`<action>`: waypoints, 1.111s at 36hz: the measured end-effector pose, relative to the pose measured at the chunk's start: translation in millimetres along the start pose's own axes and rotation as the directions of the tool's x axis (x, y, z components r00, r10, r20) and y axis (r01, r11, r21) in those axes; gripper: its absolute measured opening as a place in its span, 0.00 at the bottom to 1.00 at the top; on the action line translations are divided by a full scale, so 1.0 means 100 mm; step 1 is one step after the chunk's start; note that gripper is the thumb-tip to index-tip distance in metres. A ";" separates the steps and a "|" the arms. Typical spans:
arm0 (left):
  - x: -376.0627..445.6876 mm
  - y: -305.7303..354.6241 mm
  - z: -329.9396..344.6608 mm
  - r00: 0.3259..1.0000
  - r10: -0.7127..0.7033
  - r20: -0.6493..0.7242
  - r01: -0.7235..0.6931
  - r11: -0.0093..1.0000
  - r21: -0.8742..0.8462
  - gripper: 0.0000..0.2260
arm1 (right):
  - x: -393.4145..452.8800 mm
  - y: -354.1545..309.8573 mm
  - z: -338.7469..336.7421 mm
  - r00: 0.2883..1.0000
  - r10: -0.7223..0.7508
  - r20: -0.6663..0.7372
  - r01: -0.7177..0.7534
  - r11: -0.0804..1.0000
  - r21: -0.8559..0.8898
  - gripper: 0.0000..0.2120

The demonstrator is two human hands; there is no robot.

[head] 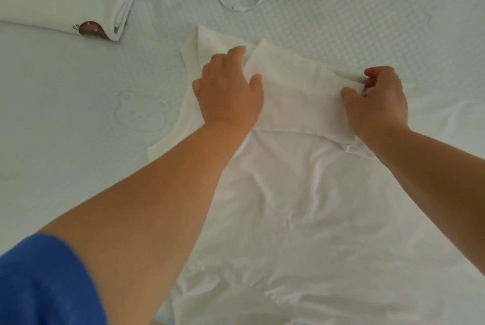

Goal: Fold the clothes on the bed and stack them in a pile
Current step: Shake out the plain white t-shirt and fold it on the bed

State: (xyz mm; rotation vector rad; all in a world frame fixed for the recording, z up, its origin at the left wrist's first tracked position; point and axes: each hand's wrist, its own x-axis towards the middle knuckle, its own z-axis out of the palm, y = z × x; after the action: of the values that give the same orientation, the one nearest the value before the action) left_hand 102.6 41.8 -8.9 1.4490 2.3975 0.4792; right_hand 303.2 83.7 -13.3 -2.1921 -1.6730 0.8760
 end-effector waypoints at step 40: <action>-0.14 -0.93 -0.21 0.883 0.205 0.422 -0.358 0.875 0.326 0.28 | -0.67 -0.08 0.41 0.757 -0.348 0.554 0.630 0.614 -0.476 0.34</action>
State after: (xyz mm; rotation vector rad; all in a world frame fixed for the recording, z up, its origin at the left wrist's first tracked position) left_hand 27.0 -13.8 -28.7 1.8822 2.0471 -0.2377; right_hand 261.5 16.7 -20.4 -1.6973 -2.9941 0.6776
